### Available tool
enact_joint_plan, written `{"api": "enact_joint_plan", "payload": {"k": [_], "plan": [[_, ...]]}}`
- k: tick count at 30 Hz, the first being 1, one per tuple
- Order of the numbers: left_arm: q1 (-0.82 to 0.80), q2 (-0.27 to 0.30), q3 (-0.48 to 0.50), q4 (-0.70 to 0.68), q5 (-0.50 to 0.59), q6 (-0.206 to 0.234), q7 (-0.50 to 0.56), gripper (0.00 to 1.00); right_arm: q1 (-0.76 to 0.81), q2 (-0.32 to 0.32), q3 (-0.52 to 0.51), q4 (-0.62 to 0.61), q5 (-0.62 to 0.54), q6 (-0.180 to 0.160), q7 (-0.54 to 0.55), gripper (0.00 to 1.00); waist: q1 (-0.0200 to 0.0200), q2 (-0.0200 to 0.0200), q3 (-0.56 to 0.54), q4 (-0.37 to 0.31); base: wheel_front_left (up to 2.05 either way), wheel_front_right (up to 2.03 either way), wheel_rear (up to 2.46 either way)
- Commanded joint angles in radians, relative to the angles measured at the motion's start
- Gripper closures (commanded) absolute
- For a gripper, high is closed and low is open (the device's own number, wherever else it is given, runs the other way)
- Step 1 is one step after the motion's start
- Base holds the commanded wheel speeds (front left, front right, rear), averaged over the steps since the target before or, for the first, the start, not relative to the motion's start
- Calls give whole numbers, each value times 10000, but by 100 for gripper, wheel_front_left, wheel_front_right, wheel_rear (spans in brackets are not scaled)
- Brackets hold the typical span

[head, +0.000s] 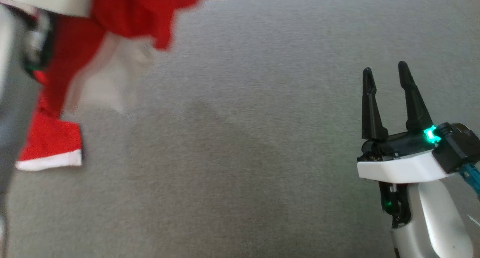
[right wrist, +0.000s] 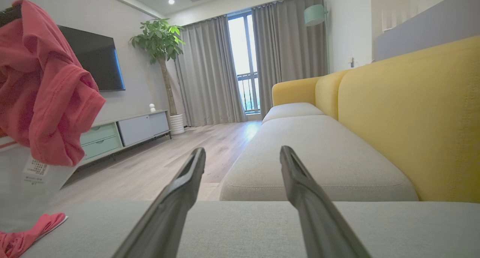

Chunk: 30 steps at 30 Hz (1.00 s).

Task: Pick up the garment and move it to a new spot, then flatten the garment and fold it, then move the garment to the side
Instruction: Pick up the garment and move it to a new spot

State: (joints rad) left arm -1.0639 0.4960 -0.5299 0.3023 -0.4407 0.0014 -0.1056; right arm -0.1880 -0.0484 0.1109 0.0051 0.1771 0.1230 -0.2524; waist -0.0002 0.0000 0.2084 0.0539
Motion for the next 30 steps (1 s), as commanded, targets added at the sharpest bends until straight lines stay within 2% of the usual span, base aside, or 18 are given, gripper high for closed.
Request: {"api": "enact_joint_plan", "payload": {"k": [1,5,10,15,17,18,19,23,30], "plan": [[-295,331,309,-362,-41,117,86,100,-100,-18,183,-386,102,77,-93,0,2,0,3,-239,0,0,0],[-86,-116,-66,-1015,-43,324,496,100,-239,-18,233,-496,306,77,-93,0,2,0,193,-875,0,0,0],[-68,-711,-542,-1206,64,497,736,100,-372,-18,352,-617,679,77,-93,0,2,0,474,-1794,0,0,0],[-40,-1410,-1212,-960,250,459,749,100,-438,-18,418,-736,971,77,-93,0,2,0,719,-2547,0,0,0],[96,-1695,-1555,-715,231,312,810,100,-444,-18,378,-772,1062,77,-93,0,2,0,784,-2743,0,0,0],[192,-1842,-1713,-587,163,198,838,66,-446,-18,352,-778,1099,77,-93,0,2,0,814,-2818,0,0,0],[290,-1955,-1852,-446,105,99,865,0,-452,-18,341,-783,1125,77,-93,0,2,0,838,-2877,0,0,0],[568,-2083,-2122,0,59,-38,762,0,-419,-18,252,-804,1149,77,-93,0,2,0,847,-2924,0,0,0],[1045,-1529,-1420,297,-124,512,-151,0,-307,-18,-9,-731,807,77,-93,0,2,0,513,-2263,0,0,0]]}}
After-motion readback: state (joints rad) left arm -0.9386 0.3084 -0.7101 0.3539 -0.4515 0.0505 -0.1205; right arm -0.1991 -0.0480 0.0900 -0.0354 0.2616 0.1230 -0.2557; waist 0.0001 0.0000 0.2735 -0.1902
